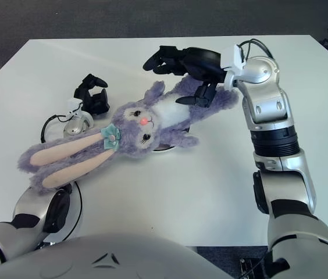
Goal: Put the doll into the plate.
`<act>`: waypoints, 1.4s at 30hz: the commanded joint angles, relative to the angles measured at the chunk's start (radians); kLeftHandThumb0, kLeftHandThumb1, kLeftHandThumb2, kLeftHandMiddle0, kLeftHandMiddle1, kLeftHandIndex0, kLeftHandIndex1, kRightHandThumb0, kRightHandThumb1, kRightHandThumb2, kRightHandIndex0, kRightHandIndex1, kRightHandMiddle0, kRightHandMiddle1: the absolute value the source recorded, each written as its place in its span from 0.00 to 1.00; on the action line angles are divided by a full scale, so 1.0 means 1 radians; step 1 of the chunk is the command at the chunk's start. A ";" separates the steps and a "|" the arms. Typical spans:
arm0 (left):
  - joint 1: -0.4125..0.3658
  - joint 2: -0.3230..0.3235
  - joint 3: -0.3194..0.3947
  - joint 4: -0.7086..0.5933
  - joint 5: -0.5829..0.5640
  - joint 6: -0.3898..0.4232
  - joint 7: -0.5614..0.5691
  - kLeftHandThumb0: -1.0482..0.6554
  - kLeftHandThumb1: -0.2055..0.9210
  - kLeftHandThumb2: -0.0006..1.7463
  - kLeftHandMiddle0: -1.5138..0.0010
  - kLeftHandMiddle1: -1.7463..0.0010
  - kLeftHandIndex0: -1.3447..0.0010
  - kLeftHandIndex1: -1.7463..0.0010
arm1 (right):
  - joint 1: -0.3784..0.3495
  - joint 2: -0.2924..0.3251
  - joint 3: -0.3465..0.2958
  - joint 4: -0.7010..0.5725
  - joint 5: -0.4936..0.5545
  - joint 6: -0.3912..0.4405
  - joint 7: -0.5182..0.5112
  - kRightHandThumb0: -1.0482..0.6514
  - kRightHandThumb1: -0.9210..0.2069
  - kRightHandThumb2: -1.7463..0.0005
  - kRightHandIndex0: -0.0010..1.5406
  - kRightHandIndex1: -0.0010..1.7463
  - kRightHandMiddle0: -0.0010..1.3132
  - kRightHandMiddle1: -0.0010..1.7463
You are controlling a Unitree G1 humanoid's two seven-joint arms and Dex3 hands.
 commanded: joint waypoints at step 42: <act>0.130 -0.039 -0.012 0.124 0.009 0.020 -0.006 0.35 0.54 0.69 0.17 0.00 0.59 0.00 | -0.251 -0.146 -0.122 0.415 0.005 0.006 -0.049 0.58 0.56 0.26 0.12 0.17 0.00 0.37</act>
